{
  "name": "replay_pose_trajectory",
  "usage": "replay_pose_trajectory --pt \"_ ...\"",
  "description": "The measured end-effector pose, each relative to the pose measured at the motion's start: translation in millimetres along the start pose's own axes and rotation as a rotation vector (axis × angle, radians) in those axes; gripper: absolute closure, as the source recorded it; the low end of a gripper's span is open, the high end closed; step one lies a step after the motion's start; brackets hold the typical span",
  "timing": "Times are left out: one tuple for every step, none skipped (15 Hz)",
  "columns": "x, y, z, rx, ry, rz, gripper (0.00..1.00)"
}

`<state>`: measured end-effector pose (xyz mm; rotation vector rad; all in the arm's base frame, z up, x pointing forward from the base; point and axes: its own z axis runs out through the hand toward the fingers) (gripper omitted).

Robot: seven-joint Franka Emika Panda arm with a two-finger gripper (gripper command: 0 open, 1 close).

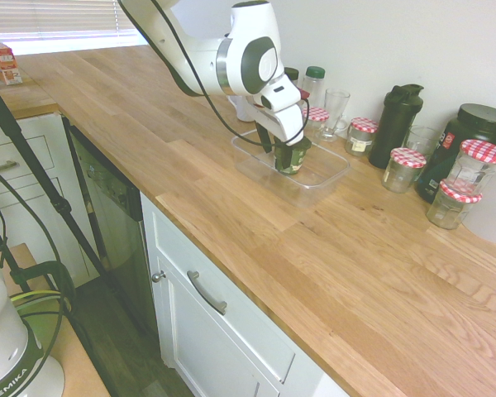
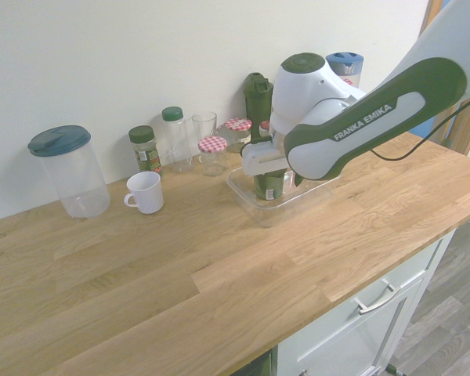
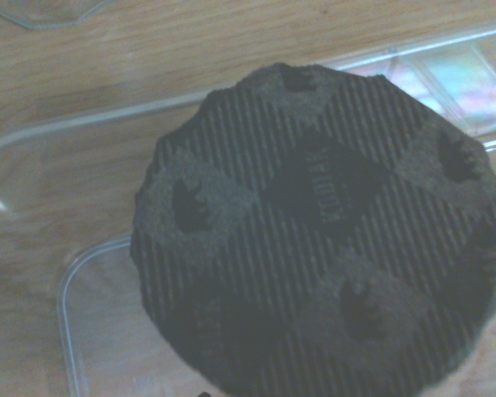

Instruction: Put the cereal into the container

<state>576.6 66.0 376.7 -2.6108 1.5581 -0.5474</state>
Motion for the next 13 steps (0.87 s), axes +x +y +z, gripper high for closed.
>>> replay_pose_trajectory --pt "-0.3 4.8 -10.7 -0.007 -0.008 -0.007 0.0" --pt "-0.1 9.4 -23.0 -0.017 -0.014 -0.013 0.0" --pt "1.3 14.4 -36.4 -0.033 -0.022 -0.018 0.0" --pt "5.1 20.4 -51.2 -0.051 -0.032 -0.024 0.0" --pt "11.0 27.6 -65.1 -0.066 -0.044 -0.032 0.0" --pt "20.4 35.3 -77.4 -0.079 -0.048 -0.042 0.0" --pt "34.5 44.6 -87.5 -0.09 -0.046 -0.054 0.0" --pt "50.3 54.5 -93.5 -0.097 -0.046 -0.069 0.0" --pt "66.4 64.7 -96.1 -0.101 -0.054 -0.09 0.0" --pt "80.9 74.9 -96.1 -0.108 -0.066 -0.112 0.0" --pt "92.0 84.4 -94.1 -0.124 -0.082 -0.135 0.0" --pt "99.6 92.6 -92.1 -0.148 -0.097 -0.151 0.0" --pt "105.0 98.5 -91.4 -0.17 -0.109 -0.157 0.0"
